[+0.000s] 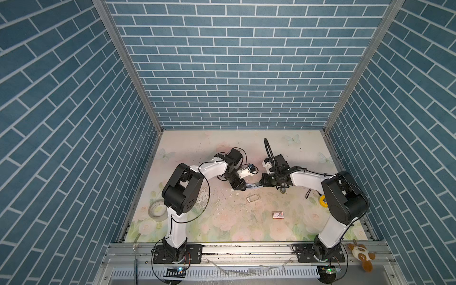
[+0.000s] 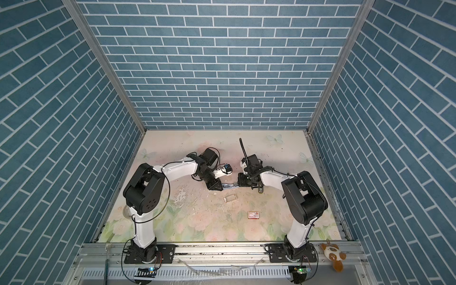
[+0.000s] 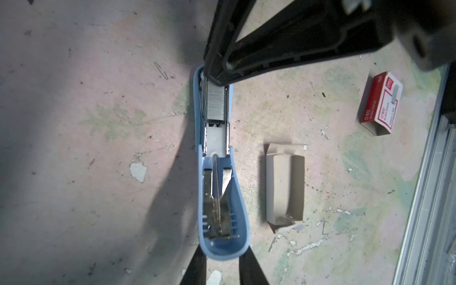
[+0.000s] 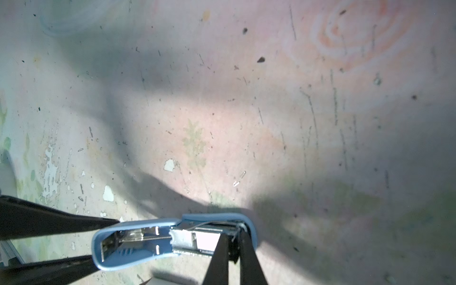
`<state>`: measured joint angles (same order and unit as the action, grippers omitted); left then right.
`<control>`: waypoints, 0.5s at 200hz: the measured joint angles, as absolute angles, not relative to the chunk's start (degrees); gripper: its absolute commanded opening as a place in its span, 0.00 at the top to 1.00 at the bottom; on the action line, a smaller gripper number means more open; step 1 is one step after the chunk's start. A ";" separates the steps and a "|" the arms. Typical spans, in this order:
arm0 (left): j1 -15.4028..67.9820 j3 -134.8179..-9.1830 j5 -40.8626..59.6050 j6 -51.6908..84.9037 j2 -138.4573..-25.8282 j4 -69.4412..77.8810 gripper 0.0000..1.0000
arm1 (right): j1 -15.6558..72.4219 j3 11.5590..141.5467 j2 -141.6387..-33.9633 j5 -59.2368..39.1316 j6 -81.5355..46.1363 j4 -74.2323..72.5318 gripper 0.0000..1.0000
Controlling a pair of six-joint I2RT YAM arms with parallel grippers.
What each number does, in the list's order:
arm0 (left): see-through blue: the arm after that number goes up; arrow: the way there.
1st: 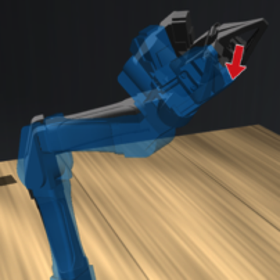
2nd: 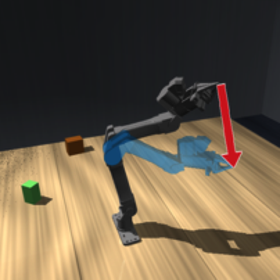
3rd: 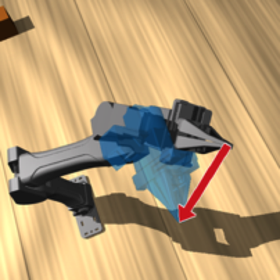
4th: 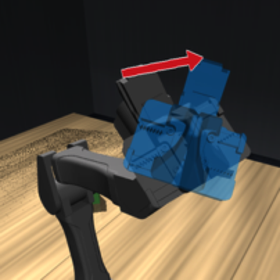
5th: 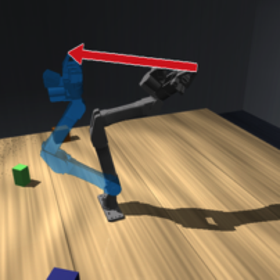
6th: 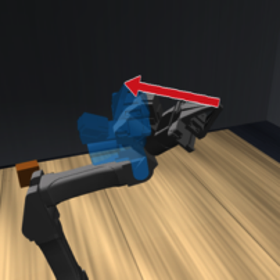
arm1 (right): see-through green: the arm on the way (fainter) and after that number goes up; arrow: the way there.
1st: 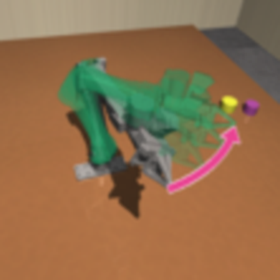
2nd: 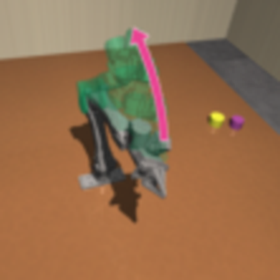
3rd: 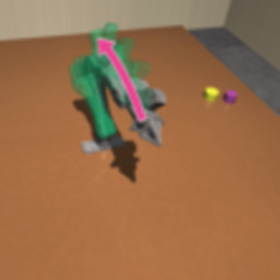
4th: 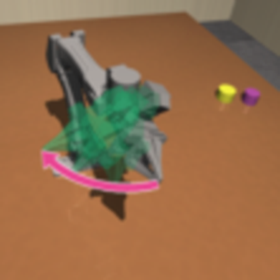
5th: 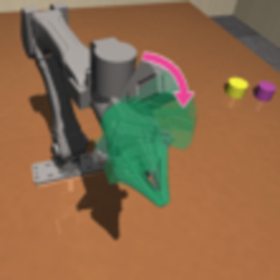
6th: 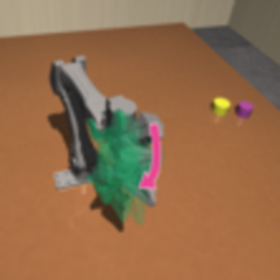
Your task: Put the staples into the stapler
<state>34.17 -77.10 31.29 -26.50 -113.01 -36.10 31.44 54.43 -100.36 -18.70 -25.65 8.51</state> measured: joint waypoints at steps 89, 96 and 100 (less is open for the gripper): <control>34.44 -77.10 31.24 -24.21 -113.01 -34.26 0.76 | 31.09 54.57 -100.51 -18.70 -25.67 8.34 0.89; 34.44 -77.10 31.27 -24.14 -113.01 -34.00 0.76 | 31.07 54.57 -100.53 -18.74 -25.67 8.29 0.89; 34.44 -77.10 31.31 -24.08 -113.01 -33.85 0.76 | 31.05 54.57 -100.53 -18.79 -25.67 8.27 0.89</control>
